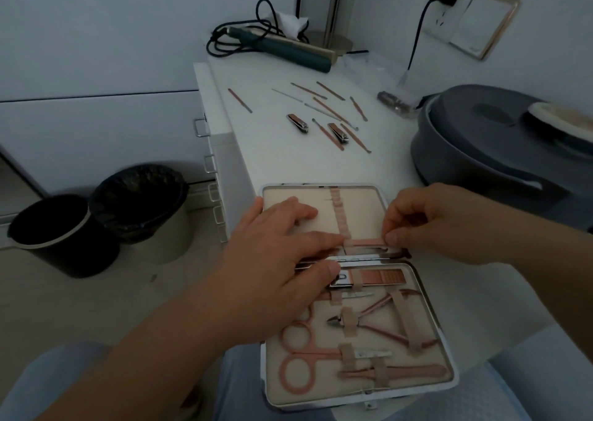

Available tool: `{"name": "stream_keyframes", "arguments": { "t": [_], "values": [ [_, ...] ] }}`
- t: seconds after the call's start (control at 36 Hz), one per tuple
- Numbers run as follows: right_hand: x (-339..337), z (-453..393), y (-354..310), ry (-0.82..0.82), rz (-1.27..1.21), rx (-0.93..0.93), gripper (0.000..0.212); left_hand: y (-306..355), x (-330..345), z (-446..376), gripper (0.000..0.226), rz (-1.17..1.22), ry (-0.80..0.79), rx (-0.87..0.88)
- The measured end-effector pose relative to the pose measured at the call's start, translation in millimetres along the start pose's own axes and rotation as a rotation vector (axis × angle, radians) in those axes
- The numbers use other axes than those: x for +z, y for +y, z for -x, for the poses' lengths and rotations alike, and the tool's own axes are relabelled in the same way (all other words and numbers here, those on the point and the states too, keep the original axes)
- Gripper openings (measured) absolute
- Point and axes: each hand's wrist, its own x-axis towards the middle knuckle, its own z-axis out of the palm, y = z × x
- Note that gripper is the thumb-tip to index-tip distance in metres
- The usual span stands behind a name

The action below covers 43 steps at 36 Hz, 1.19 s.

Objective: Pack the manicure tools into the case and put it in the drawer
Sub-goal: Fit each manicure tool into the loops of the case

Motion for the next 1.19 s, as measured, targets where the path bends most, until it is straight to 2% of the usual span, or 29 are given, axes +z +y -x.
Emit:
{"name": "stream_keyframes", "arguments": {
  "t": [0.11,0.19,0.31,0.44,0.53,0.78,1.03,1.11,1.19],
  "values": [
    [-0.7,-3.9,-6.2,-0.019,0.085,-0.006,0.020,-1.4,1.7,-0.3,0.048,0.017,0.020,-0.006],
    [-0.9,-3.9,-10.3,-0.034,0.168,-0.025,0.016,-1.8,2.4,-0.8,0.053,-0.006,0.014,-0.003],
    [0.6,-5.8,-18.1,-0.097,0.221,-0.044,0.014,-2.0,3.1,-0.5,0.044,0.005,0.008,-0.014],
    [2.4,-8.7,-25.2,-0.092,0.253,-0.084,0.016,-1.2,2.6,0.8,0.053,0.025,0.019,-0.008],
    [2.8,-10.4,-27.3,-0.099,0.250,-0.102,0.013,-0.6,1.9,0.5,0.045,0.026,0.006,-0.019],
    [7.3,-8.9,-13.9,0.064,0.005,-0.070,0.014,-3.0,4.8,-0.3,0.043,0.061,0.042,-0.026],
    [9.2,-7.3,3.1,0.060,-0.258,-0.058,0.017,-3.0,4.9,0.1,0.046,0.080,0.066,-0.005],
    [9.5,-7.6,2.5,0.050,-0.271,-0.067,0.017,-2.9,4.1,-0.7,0.047,0.078,0.062,0.001],
    [12.8,-10.8,0.6,0.236,-0.293,-0.051,0.016,-4.2,0.8,-2.0,0.046,0.155,0.091,0.019]
  ]
}}
